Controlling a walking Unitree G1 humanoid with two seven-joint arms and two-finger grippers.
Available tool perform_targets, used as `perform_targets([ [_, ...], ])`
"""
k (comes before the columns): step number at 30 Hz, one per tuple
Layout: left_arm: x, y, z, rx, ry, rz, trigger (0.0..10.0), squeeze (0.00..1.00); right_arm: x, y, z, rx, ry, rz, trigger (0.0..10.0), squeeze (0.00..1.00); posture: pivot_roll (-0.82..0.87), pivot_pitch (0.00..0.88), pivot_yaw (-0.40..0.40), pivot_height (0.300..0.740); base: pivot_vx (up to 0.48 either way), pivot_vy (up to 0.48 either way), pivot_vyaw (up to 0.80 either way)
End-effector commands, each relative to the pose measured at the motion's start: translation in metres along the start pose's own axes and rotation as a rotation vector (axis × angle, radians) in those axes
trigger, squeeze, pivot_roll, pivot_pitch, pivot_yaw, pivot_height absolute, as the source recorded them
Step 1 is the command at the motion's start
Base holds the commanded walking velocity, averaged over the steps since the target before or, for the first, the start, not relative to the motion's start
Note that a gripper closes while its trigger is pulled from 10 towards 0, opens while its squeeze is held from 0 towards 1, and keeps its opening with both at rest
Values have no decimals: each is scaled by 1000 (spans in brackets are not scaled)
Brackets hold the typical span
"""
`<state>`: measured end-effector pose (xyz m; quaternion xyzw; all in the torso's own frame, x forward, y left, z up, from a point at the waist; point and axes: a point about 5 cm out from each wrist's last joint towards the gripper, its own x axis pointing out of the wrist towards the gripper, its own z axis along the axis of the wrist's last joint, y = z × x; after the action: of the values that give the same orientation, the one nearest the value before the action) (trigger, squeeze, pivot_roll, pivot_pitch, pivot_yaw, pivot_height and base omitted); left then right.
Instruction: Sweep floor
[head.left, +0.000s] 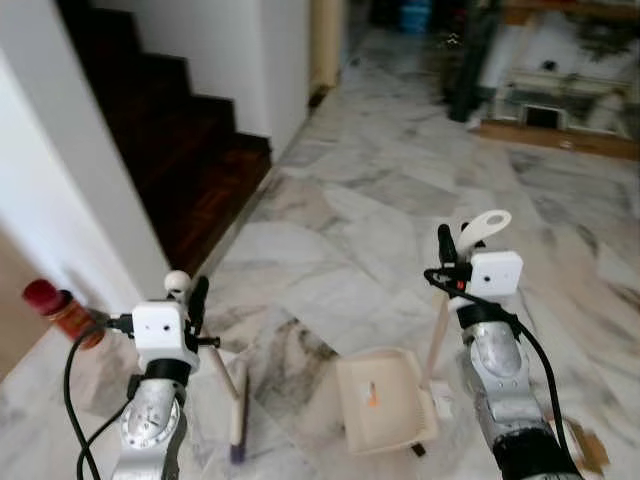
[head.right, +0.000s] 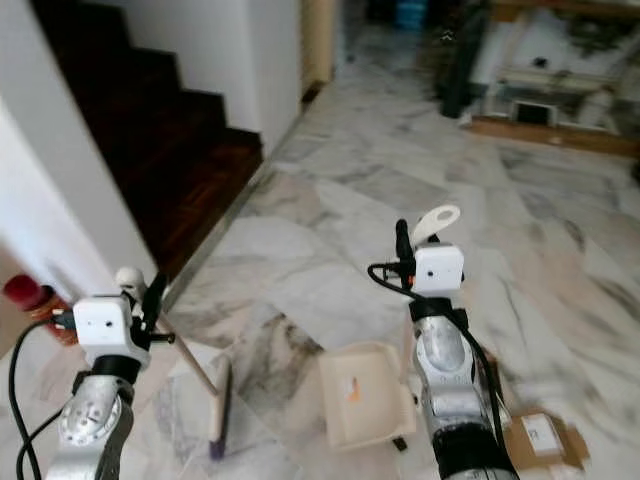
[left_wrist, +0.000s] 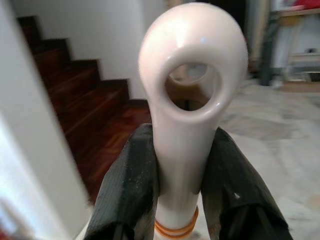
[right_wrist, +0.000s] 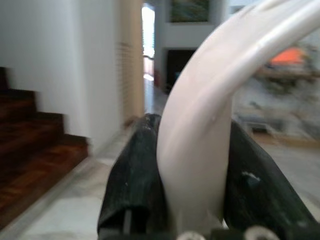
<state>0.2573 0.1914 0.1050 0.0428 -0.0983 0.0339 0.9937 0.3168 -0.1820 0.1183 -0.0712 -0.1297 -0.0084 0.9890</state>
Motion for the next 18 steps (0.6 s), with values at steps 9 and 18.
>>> perform_targets([
  [9,2,3,6,-1,-33,10,10000,0,5,0,10,-4,-43,0,10000,0,90,9,53,740,0,0,-800],
  [18,2,3,5,-3,-31,9,10000,0,5,0,9,-4,-42,1,10000,0,90,9,53,740,0,0,-800],
])
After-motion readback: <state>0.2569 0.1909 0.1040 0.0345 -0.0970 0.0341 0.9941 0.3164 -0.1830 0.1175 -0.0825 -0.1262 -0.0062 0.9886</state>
